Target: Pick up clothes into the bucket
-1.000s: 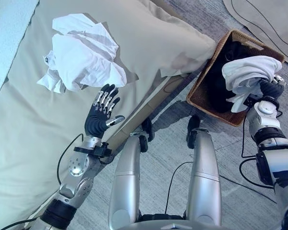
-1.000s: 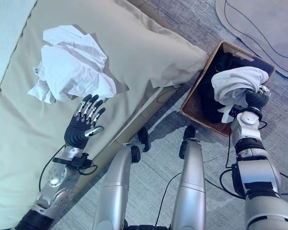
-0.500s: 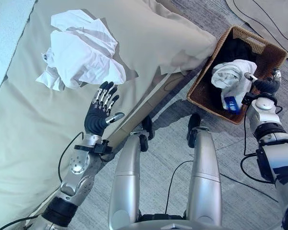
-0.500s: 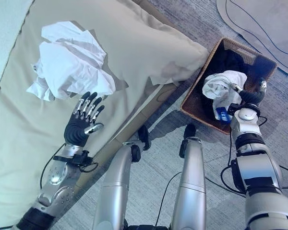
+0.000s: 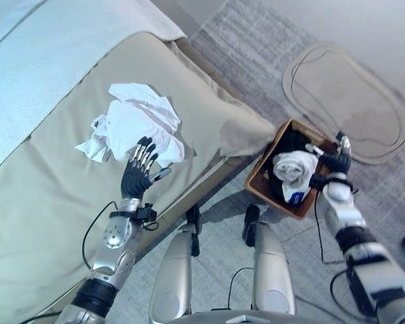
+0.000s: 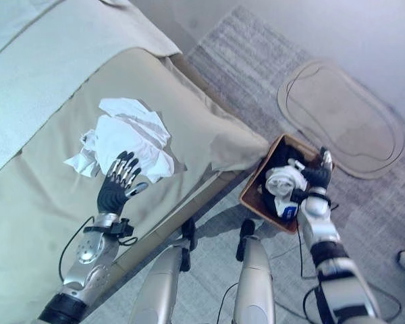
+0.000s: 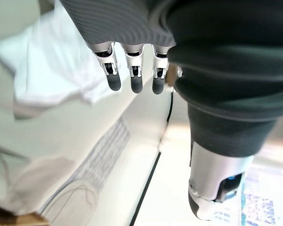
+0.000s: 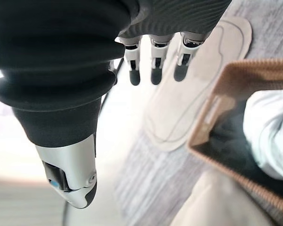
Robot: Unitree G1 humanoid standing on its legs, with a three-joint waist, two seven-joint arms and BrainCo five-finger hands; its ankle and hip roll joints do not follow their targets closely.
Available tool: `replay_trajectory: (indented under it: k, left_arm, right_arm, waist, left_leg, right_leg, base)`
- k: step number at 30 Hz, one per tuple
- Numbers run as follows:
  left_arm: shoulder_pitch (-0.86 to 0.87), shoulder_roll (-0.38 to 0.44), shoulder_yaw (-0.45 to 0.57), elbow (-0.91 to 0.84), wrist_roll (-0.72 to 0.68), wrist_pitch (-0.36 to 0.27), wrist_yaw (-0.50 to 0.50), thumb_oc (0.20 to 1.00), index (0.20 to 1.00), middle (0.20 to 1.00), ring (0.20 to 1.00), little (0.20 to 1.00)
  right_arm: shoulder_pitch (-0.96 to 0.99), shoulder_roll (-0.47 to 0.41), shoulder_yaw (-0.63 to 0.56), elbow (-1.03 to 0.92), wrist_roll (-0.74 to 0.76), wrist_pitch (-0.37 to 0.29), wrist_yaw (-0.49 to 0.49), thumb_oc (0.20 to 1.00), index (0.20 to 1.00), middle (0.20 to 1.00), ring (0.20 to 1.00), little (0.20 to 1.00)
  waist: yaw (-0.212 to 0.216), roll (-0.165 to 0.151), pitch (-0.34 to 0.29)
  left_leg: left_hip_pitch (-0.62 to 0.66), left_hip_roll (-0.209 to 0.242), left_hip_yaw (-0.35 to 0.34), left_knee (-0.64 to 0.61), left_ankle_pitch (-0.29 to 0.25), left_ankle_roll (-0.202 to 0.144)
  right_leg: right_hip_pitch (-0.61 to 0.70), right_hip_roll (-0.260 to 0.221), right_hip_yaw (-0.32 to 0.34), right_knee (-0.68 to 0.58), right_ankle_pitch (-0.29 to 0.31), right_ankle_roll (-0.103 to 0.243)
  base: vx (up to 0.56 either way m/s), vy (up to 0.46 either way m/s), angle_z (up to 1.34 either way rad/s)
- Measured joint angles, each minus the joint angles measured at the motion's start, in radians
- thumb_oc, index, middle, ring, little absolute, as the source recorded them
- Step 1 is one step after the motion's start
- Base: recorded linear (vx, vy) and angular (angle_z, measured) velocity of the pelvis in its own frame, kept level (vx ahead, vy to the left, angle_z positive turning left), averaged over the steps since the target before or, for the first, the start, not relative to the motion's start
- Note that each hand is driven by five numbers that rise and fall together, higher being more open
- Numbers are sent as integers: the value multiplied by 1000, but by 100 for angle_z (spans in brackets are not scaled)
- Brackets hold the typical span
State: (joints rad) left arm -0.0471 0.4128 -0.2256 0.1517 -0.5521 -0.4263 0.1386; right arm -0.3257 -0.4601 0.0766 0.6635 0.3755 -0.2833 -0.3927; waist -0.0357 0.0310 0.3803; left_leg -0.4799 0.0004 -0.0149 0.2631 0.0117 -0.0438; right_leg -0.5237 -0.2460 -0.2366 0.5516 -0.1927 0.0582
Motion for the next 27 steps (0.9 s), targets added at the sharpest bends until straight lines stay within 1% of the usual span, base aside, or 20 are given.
replay_trajectory:
  k: [1,2,3,6,8,11,13,14,15,19,21,23,24,26,27]
  left_arm:
    - [0,-5,13,16,18,0,2,1000,1000,1000,1000,1000]
    - [2,-5,30,55,41,0,21,1000,1000,1000,1000,1000]
    - [1,-4,48,90,96,2,42,1000,1000,1000,1000,1000]
    - [2,-3,69,120,186,4,82,1000,1000,1000,1000,1000]
    - [-12,-4,82,165,278,17,121,1000,1000,1000,1000,1000]
    - [-20,-2,84,205,384,28,163,1000,1000,1000,1000,1000]
    - [-17,2,89,249,491,47,203,1000,1000,1000,1000,1000]
    - [-17,6,90,258,509,48,210,1000,1000,1000,1000,1000]
    - [-19,20,90,274,566,52,226,1000,1000,1000,1000,1000]
    - [-32,63,83,296,697,70,270,1000,1000,1000,1000,1000]
    - [-84,116,48,338,812,91,312,1000,1000,1000,1000,1000]
    - [-112,134,44,345,855,99,341,1000,1000,1000,1000,1000]
    - [-138,148,40,348,861,108,354,1000,1000,1000,1000,1000]
    - [-192,168,33,354,898,122,394,1000,1000,1000,1000,1000]
    - [-230,179,32,360,914,133,416,1000,1000,1000,1000,1000]
  right_arm:
    - [28,8,-11,-12,-6,2,5,1000,1000,1000,1000,1000]
    - [76,30,-19,-63,-15,1,18,1000,1000,1000,1000,1000]
    - [114,62,-29,-92,-26,-7,31,1000,1000,1000,1000,1000]
    - [163,95,-25,-113,-33,-12,59,1000,1000,1000,1000,1000]
    - [187,127,-20,-113,-33,-12,83,1000,1000,1000,1000,1000]
    - [206,133,8,-112,-33,-13,107,1000,1000,1000,1000,1000]
    - [233,141,56,-115,-32,-15,156,1000,1000,1000,1000,1000]
    - [236,147,60,-115,-32,-15,168,1000,1000,1000,1000,1000]
    - [255,157,67,-115,-31,-15,189,1000,1000,1000,1000,1000]
    - [282,170,96,-114,-28,-15,215,1000,1000,1000,1000,1000]
    - [272,166,115,-113,-28,-15,224,1000,1000,1000,1000,1000]
    - [258,155,131,-126,-27,-17,228,1000,1000,1000,1000,1000]
    - [246,152,132,-130,-27,-17,233,1000,1000,1000,1000,1000]
    - [231,147,132,-144,-7,-18,232,1000,1000,1000,1000,1000]
    - [216,140,132,-153,-1,-24,231,1000,1000,1000,1000,1000]
  waist:
    - [3,0,0]
    - [1,-1,-3]
    - [1,-2,-7]
    - [2,-3,-27]
    - [14,-6,-33]
    - [26,-11,-46]
    - [26,-24,-66]
    - [28,-29,-74]
    - [27,-42,-85]
    - [24,-65,-97]
    - [23,-74,-94]
    - [22,-84,-85]
    - [14,-93,-73]
    - [-12,-119,-35]
    - [-8,-136,-3]
  left_leg:
    - [15,-1,-8,-9,0,-1]
    - [46,-3,-23,-29,7,1]
    - [68,-7,-34,-43,8,2]
    - [73,-13,-52,-63,15,6]
    - [104,-16,-69,-93,33,3]
    - [130,-20,-71,-109,34,4]
    - [155,-24,-71,-119,33,4]
    - [155,-25,-71,-120,33,4]
    - [154,-27,-70,-119,33,4]
    - [149,-30,-64,-105,32,3]
    - [109,-25,-47,-60,16,8]
    - [70,-22,-38,-28,11,7]
    - [47,-20,-36,-17,9,7]
    - [8,-15,-27,16,7,5]
    - [-24,-9,-16,42,2,1]
  right_leg:
    - [20,-1,-12,-11,0,0]
    - [63,0,-30,-34,0,0]
    - [96,-3,-47,-53,0,0]
    - [115,-4,-66,-79,3,4]
    - [158,-4,-89,-114,16,11]
    - [193,-6,-98,-146,23,20]
    - [229,-6,-104,-178,33,29]
    - [232,-6,-104,-182,34,30]
    - [234,-6,-104,-191,37,34]
    - [238,-6,-102,-200,43,39]
    - [205,-4,-87,-188,46,38]
    - [165,-3,-69,-169,50,37]
    - [143,-1,-68,-163,52,36]
    - [105,3,-55,-144,58,33]
    - [71,6,-41,-129,61,31]
  base:
    - [157,6,44]
    - [147,25,34]
    - [92,31,34]
    - [87,52,24]
    - [70,77,21]
    - [83,119,7]
    - [58,115,5]
    - [34,83,0]
    - [14,51,-1]
    - [-42,68,-3]
    - [-116,55,-18]
    - [-90,28,-20]
    - [-130,23,-13]
    - [-150,22,-15]
    - [-123,21,-26]
